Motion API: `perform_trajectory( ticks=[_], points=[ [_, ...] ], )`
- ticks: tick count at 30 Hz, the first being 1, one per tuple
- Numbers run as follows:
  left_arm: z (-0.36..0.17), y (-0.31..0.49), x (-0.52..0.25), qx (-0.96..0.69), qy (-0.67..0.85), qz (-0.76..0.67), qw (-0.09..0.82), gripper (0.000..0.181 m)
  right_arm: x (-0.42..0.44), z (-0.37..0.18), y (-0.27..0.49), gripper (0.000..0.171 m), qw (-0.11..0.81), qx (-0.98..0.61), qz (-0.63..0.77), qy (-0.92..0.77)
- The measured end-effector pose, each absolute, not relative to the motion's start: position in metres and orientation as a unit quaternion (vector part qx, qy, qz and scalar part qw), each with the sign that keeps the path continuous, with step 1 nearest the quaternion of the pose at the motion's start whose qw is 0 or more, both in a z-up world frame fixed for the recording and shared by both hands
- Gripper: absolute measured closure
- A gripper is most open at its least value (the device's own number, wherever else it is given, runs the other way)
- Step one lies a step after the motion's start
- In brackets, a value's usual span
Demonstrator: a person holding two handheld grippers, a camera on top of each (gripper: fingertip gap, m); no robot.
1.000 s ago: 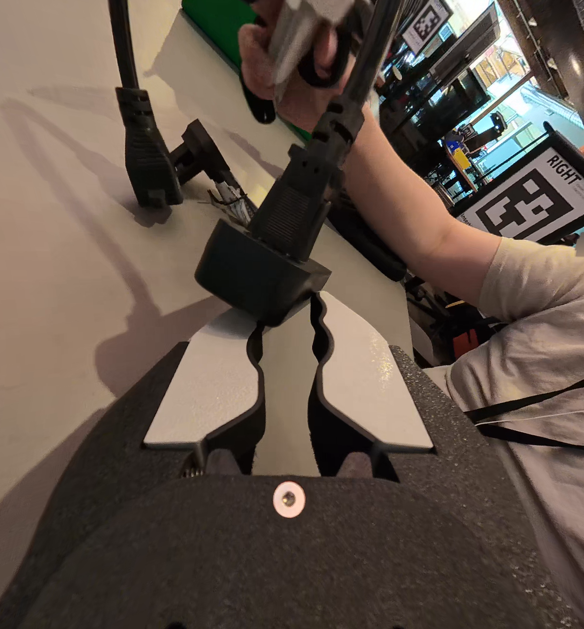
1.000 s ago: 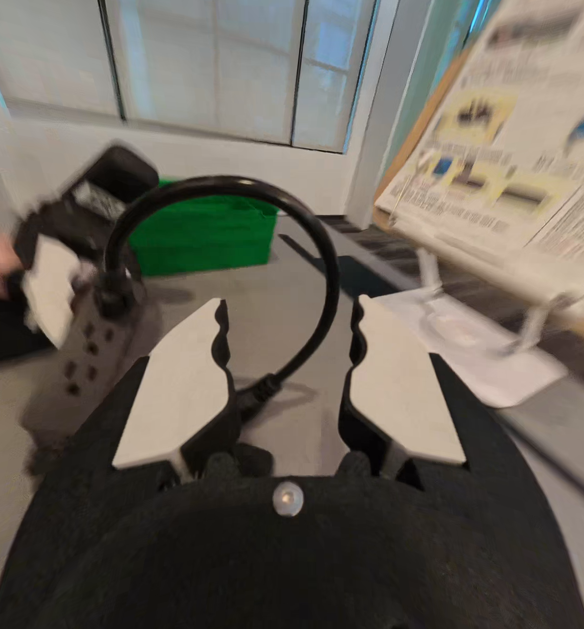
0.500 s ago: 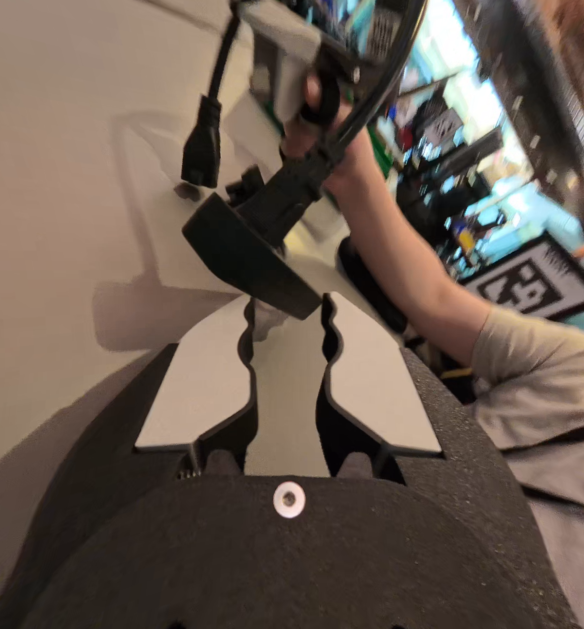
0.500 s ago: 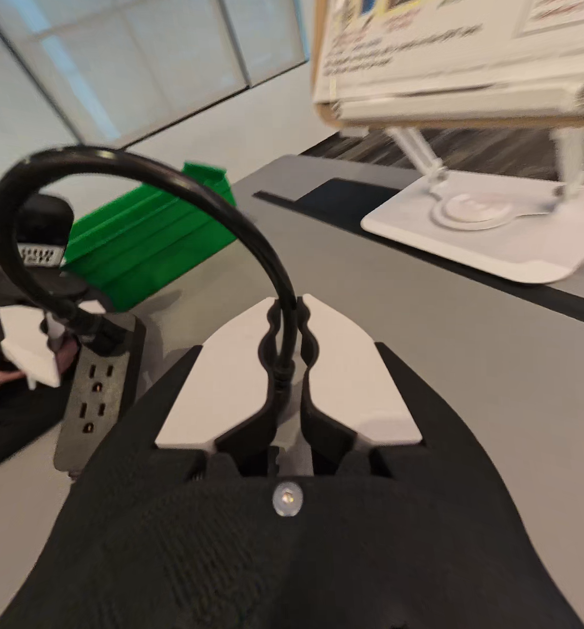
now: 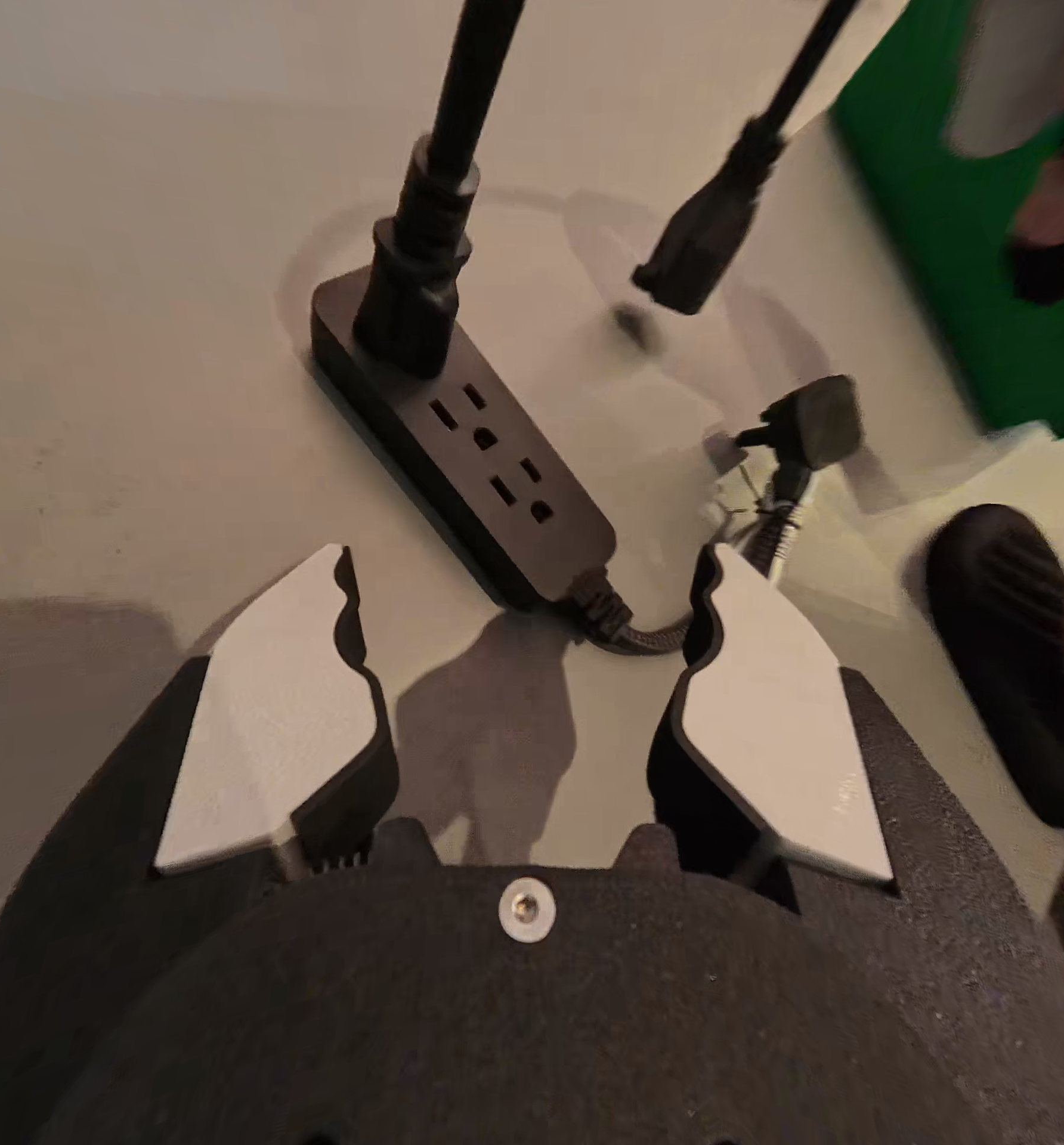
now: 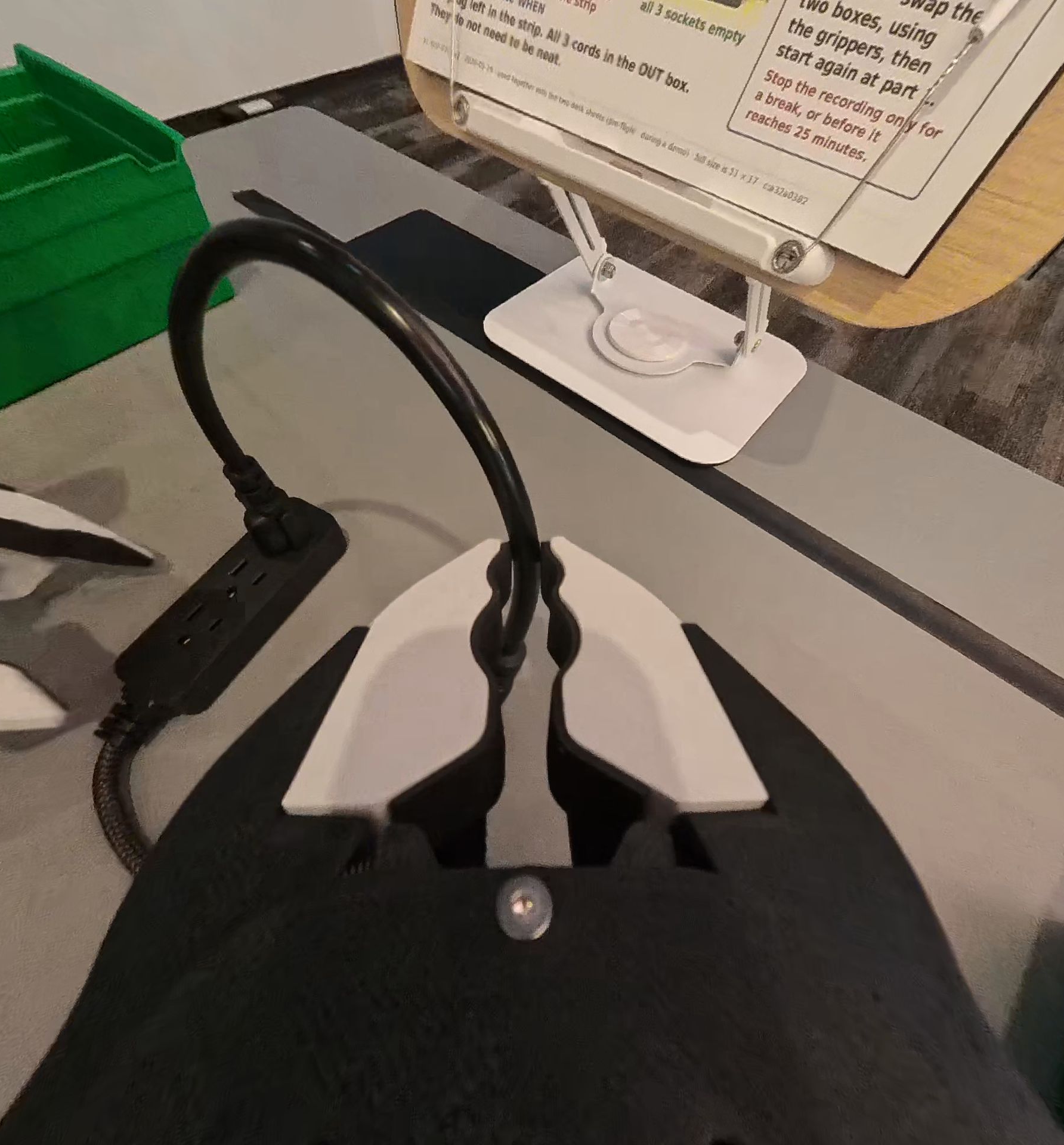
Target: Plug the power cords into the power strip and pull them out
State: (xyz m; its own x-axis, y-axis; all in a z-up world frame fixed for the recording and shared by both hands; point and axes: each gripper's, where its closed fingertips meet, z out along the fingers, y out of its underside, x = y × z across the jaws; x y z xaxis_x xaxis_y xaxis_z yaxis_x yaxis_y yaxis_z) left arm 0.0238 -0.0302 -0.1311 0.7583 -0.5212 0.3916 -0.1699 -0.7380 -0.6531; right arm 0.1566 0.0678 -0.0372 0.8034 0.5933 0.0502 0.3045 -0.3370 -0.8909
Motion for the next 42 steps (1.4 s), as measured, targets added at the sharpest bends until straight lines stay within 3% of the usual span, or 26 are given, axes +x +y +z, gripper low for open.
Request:
perform_trajectory(
  ticks=[5,9,13,15,19,21,24,26,29,32,34,36,40,41,42],
  points=[
    [-0.148,-0.004,0.023,-0.914,0.227,-0.177,0.286,0.080,0.157,-0.036,0.061,0.161,0.485,-0.810,0.137,-0.301],
    [-0.158,0.009,0.019,-0.917,0.287,-0.129,0.246,0.067,0.152,-0.038,0.039,0.161,0.423,-0.808,0.155,-0.379],
    [-0.154,0.016,0.001,-0.919,0.334,-0.114,0.175,0.098,0.145,-0.026,-0.007,0.163,0.356,-0.781,0.239,-0.454],
    [-0.152,0.023,-0.006,-0.910,0.358,-0.121,0.173,0.123,0.140,-0.018,-0.034,0.170,0.323,-0.754,0.283,-0.496],
    [-0.157,0.042,-0.021,-0.884,0.404,-0.100,0.213,0.135,0.124,0.007,-0.075,0.170,0.324,-0.684,0.333,-0.562],
    [-0.157,0.048,-0.018,-0.867,0.422,-0.109,0.243,0.131,0.124,0.010,-0.063,0.170,0.367,-0.678,0.288,-0.567],
    [-0.156,0.050,-0.012,-0.851,0.442,-0.137,0.249,0.108,0.127,0.009,-0.032,0.168,0.440,-0.663,0.252,-0.550],
    [-0.146,0.050,0.001,-0.828,0.463,-0.179,0.260,0.105,0.127,0.001,-0.009,0.156,0.472,-0.664,0.265,-0.516],
    [-0.126,0.048,0.027,-0.784,0.500,-0.242,0.278,0.094,0.111,-0.027,0.015,0.139,0.466,-0.682,0.323,-0.462],
    [-0.142,0.048,0.030,-0.765,0.553,-0.211,0.253,0.086,0.087,-0.058,0.031,0.134,0.471,-0.679,0.359,-0.434],
    [-0.155,0.044,0.028,-0.754,0.575,-0.210,0.237,0.115,0.074,-0.078,0.040,0.133,0.461,-0.687,0.362,-0.429],
    [-0.156,0.046,0.025,-0.746,0.580,-0.210,0.249,0.131,0.063,-0.096,0.032,0.129,0.407,-0.698,0.368,-0.459],
    [-0.155,0.032,0.030,-0.722,0.602,-0.245,0.238,0.135,0.051,-0.101,0.038,0.111,0.442,-0.682,0.302,-0.498],
    [-0.155,0.024,0.033,-0.710,0.613,-0.258,0.232,0.135,0.049,-0.100,0.035,0.113,0.441,-0.674,0.307,-0.507],
    [-0.155,0.018,0.035,-0.700,0.622,-0.264,0.231,0.135,0.047,-0.100,0.027,0.134,0.430,-0.665,0.323,-0.518]
  ],
)
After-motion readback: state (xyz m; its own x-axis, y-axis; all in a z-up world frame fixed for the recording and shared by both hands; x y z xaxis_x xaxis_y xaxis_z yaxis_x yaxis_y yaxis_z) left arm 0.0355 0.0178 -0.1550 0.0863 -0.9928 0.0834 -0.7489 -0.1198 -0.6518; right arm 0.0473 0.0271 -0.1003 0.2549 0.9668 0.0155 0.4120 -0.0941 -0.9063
